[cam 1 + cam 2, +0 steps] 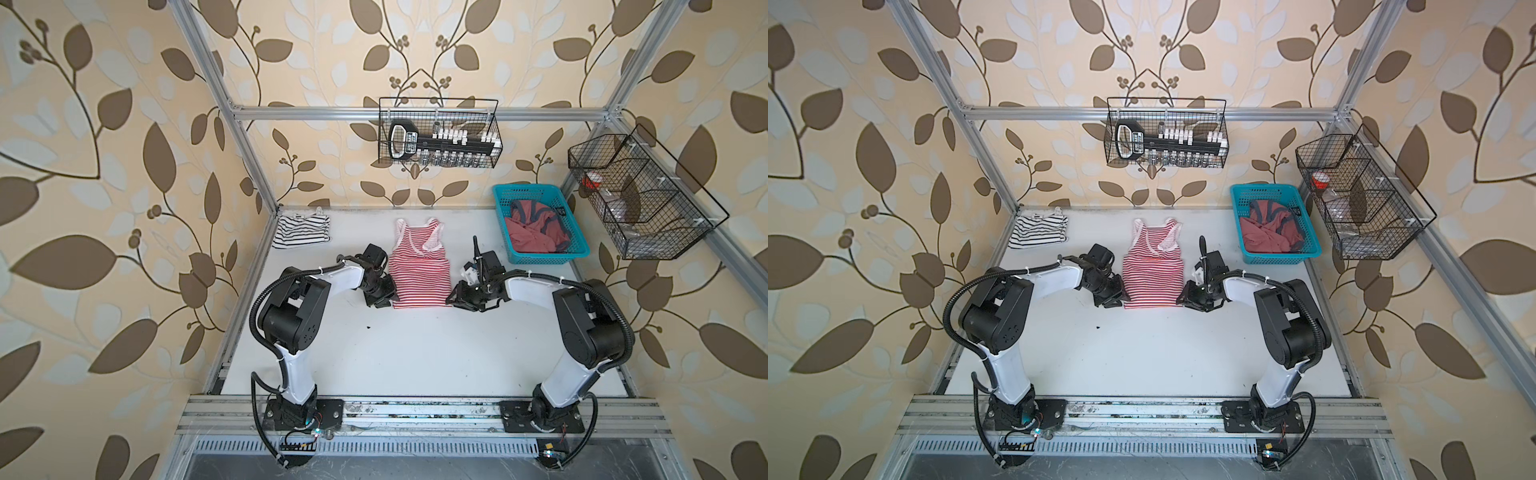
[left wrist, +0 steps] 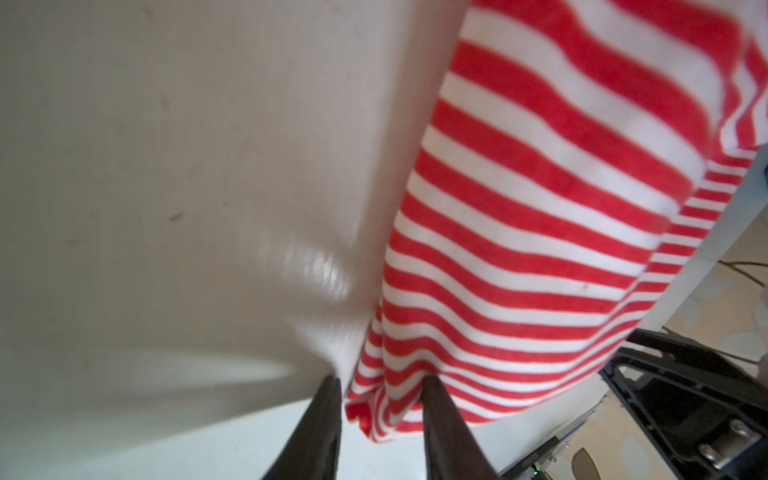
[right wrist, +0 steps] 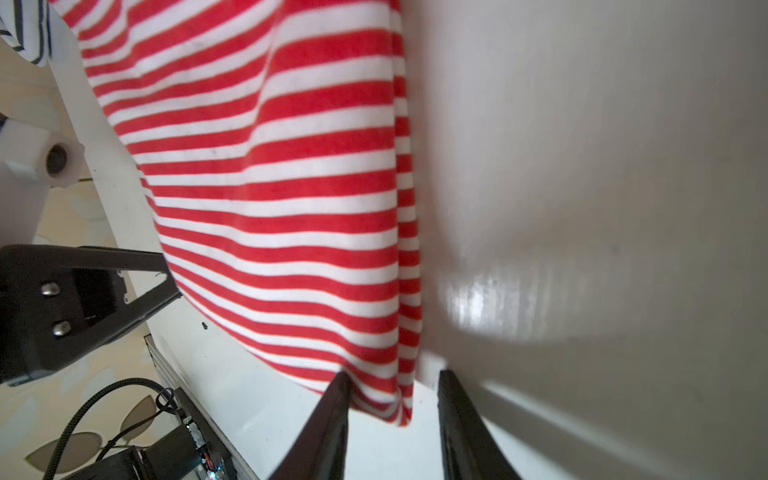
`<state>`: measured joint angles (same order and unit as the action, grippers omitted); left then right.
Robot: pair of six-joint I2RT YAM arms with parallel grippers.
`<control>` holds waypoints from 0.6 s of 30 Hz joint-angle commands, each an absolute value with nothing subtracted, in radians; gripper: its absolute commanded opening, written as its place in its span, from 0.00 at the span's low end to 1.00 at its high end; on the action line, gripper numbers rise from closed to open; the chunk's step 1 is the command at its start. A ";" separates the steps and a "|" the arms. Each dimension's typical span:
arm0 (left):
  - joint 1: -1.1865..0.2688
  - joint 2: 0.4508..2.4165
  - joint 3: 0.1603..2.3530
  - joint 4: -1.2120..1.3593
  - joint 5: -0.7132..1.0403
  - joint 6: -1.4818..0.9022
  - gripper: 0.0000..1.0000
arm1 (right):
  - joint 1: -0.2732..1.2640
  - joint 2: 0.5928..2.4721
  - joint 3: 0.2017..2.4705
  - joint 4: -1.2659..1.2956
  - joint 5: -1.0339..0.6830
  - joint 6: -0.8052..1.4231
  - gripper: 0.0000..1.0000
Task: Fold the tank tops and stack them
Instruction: 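Grasp the near edge of the folded top with both grippers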
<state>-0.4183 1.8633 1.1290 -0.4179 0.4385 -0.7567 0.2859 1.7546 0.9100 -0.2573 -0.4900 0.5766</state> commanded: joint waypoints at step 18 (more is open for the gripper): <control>-0.447 1.738 1.005 -0.507 0.448 -0.720 0.00 | 0.345 1.582 0.721 -0.171 -0.523 0.613 0.00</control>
<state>-0.4274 1.8168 1.0405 -0.4236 0.4652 -0.7570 0.3244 1.6604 0.7837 -0.1902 -0.5171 0.6018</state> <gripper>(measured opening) 0.047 0.050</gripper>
